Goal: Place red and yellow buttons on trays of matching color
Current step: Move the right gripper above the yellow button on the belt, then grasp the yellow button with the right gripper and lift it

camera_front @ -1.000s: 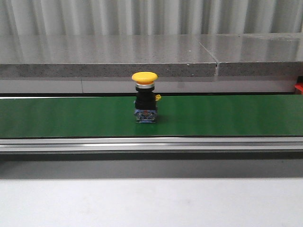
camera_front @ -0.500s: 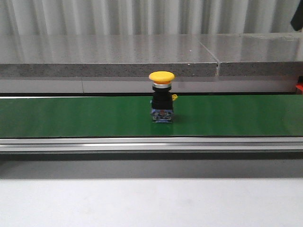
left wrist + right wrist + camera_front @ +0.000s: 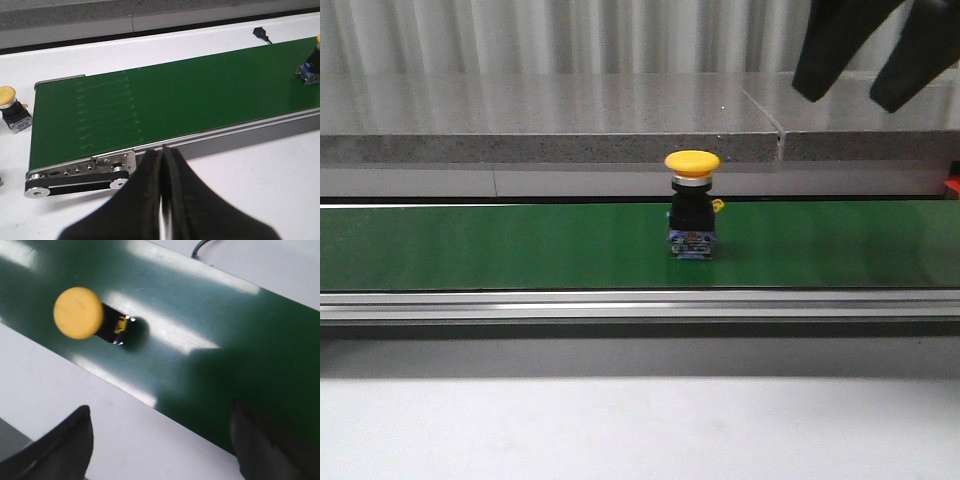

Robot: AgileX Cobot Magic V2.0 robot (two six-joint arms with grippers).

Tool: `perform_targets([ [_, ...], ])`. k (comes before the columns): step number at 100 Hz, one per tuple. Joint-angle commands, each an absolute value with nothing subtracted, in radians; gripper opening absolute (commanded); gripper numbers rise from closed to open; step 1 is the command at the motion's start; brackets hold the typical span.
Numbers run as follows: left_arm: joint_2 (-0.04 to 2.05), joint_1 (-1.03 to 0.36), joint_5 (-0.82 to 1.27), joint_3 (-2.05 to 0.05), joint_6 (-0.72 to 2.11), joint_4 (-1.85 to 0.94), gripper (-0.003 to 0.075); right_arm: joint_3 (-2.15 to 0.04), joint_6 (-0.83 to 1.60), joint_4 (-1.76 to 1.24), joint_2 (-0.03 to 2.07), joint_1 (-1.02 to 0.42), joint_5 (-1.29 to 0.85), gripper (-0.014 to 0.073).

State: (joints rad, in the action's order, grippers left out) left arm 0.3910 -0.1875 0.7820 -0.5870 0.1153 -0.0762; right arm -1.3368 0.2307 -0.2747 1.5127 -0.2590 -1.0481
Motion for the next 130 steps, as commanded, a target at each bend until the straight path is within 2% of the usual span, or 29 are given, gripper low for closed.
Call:
perform_targets([
  [1, 0.398, -0.197, 0.714, -0.615, 0.106, -0.089, -0.0021, -1.388, 0.279, -0.284, 1.516, -0.291, -1.038, 0.0565],
  [29, 0.398, -0.197, 0.714, -0.615, 0.106, -0.089, -0.0021, -1.408, 0.404, -0.284, 1.628, -0.363, -1.014, 0.0561],
  [66, 0.398, -0.197, 0.714, -0.615, 0.106, -0.089, -0.0021, -1.415, 0.445, -0.234, 1.693, -0.393, -0.840, 0.0551],
  [75, 0.398, -0.197, 0.714, -0.615, 0.106, -0.089, -0.0021, -1.415, 0.445, -0.198, 1.698, -0.393, -0.841, 0.0466],
  [87, 0.398, -0.197, 0.714, -0.615, 0.106, -0.089, -0.0021, -1.415, 0.445, -0.179, 1.698, -0.393, -0.841, 0.0261],
  [99, 0.398, -0.197, 0.714, -0.615, 0.106, -0.089, -0.0021, -1.415, 0.443, -0.180, 1.697, -0.393, -0.832, 0.0130],
  [106, 0.398, -0.197, 0.714, -0.615, 0.106, -0.089, -0.0021, -1.415, 0.429, -0.180, 1.687, -0.392, -0.835, 0.0102],
  [130, 0.398, -0.197, 0.714, -0.615, 0.106, -0.089, -0.0021, -1.412, 0.311, -0.179, 1.607, -0.350, -0.857, 0.0101],
])
